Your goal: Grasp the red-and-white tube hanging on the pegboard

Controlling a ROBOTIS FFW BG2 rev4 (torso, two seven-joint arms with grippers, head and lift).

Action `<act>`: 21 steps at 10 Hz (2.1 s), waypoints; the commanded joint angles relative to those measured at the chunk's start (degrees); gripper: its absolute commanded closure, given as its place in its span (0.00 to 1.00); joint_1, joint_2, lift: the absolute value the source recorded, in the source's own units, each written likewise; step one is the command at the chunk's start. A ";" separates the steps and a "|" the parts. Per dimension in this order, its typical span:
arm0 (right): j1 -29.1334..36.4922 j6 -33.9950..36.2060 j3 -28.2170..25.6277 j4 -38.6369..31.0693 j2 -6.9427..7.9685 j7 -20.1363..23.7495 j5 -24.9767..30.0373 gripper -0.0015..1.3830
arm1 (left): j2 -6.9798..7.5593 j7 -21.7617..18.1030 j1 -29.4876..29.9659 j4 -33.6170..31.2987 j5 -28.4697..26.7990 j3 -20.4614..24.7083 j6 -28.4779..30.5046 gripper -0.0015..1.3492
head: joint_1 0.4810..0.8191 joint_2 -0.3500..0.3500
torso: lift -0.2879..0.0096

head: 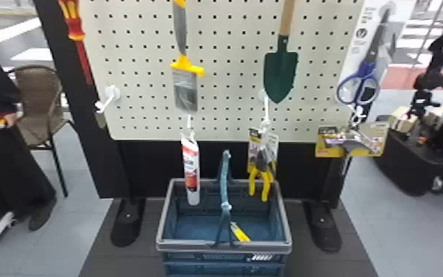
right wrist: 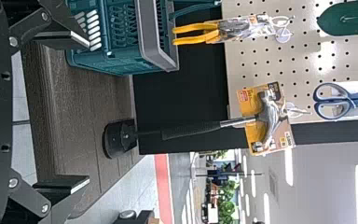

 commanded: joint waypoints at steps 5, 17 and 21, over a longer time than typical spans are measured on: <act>0.27 0.00 0.07 0.03 0.13 0.00 0.04 0.19 | -0.09 0.00 -0.13 0.00 0.21 -0.15 0.04 0.08 | 0.20 0.50 | 0.63; 0.52 0.52 0.07 -0.11 0.84 0.88 0.12 0.19 | 10.63 -12.83 -38.03 19.69 11.29 -5.60 12.25 0.06 | 0.20 0.50 | 0.63; 0.27 0.70 0.07 0.31 1.72 2.28 0.12 0.19 | 15.21 -16.43 -52.18 30.09 16.65 -9.91 16.82 0.02 | 0.20 0.50 | 0.63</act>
